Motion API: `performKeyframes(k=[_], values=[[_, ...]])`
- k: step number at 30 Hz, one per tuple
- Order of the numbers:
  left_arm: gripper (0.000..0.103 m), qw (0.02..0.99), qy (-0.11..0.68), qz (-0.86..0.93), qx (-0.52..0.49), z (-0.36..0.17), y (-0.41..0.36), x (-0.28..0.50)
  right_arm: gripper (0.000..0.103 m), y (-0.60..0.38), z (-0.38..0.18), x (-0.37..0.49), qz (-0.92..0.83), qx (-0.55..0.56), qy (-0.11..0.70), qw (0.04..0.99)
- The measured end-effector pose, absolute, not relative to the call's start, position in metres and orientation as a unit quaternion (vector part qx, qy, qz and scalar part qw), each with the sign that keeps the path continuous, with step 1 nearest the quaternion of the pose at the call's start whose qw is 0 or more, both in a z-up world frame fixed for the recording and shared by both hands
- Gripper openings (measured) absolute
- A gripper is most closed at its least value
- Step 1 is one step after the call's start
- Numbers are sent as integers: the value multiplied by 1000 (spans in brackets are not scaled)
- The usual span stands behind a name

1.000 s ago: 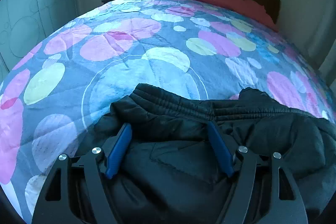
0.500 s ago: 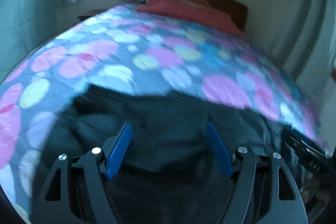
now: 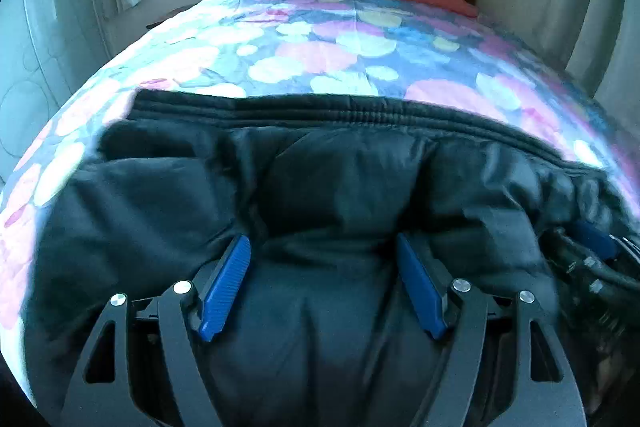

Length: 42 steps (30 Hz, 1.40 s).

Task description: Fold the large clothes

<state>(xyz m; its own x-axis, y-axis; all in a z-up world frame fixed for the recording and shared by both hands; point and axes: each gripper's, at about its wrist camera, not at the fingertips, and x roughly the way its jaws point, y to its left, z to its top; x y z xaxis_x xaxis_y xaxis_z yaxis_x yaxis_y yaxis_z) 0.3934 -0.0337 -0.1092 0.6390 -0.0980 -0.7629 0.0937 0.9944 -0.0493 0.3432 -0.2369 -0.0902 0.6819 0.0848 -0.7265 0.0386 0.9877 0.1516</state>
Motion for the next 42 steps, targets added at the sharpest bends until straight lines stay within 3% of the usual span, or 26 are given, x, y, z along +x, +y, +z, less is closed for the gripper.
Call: performKeyframes(k=[4, 8, 14, 18, 20, 24, 29, 30, 31, 32, 35, 37, 42], values=[[73, 924, 381, -34, -17, -98, -11, 376, 66, -268, -84, 328, -69, 48, 388, 918], [73, 910, 414, -26, 6, -129, -16, 392, 67, -286, -125, 337, -78, 65, 418, 903], [73, 903, 427, -41, -16, -107, 0, 375, 68, -296, -99, 311, -71, 87, 408, 906], [76, 918, 393, -8, -45, -85, 51, 323, 82, -328, -76, 248, -95, 131, 372, 914], [82, 922, 379, 33, -70, -80, 82, 292, 84, -342, -77, 221, -118, 140, 373, 909], [84, 902, 398, 86, -141, -101, 130, 248, 85, -370, -102, 183, -145, 198, 390, 887], [86, 856, 419, 33, -301, -139, 146, 242, 85, -376, -135, 177, -109, 309, 398, 857], [86, 856, 415, 26, -307, -139, 143, 245, 81, -372, -135, 178, -110, 309, 395, 858], [83, 859, 413, 20, -301, -138, 139, 249, 61, -370, -137, 181, -99, 318, 397, 856], [61, 862, 412, 19, -294, -137, 135, 251, 58, -368, -136, 181, -103, 323, 397, 853], [34, 860, 413, 16, -298, -136, 128, 253, 35, -364, -130, 178, -95, 328, 392, 855], [27, 863, 408, 11, -298, -130, 127, 249, 28, -362, -124, 173, -87, 327, 389, 857], [23, 870, 405, 8, -282, -118, 132, 229, 25, -362, -114, 143, -83, 325, 386, 859]])
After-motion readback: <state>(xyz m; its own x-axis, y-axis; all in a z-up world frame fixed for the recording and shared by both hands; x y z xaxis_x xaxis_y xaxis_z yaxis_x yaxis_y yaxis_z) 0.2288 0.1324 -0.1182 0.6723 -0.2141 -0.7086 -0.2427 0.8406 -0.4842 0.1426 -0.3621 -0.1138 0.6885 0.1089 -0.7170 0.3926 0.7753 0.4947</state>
